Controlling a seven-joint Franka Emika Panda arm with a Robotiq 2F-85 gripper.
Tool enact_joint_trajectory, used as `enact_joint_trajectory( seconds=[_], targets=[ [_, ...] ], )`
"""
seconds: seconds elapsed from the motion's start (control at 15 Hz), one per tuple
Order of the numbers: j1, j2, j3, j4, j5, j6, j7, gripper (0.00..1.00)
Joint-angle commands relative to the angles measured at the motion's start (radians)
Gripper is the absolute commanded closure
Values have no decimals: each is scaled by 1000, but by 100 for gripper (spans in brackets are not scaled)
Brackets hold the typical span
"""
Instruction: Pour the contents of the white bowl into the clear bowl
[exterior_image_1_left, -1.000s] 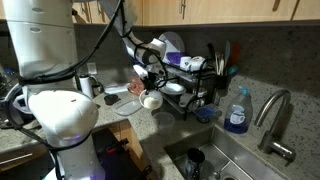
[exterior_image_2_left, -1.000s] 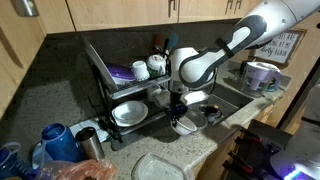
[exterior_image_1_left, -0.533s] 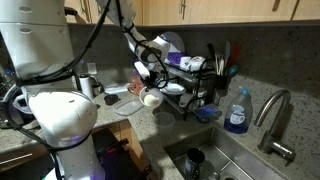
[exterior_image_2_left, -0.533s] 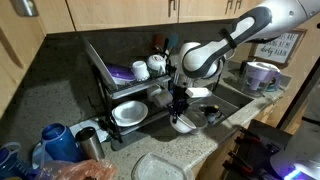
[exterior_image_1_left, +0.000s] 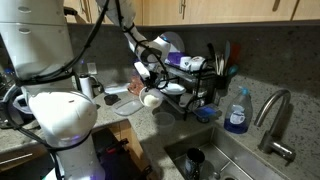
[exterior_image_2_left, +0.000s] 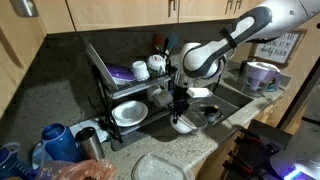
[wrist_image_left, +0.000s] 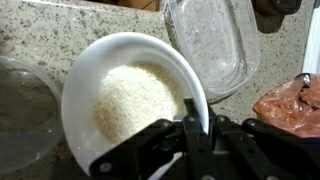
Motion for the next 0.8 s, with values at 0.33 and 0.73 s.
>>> enact_joint_trajectory(
  seconds=[0.33, 0.73],
  targets=[
    [-27, 9, -2, 2, 99, -27, -60, 98],
    [-56, -8, -21, -2, 165, -61, -136, 98]
  ],
)
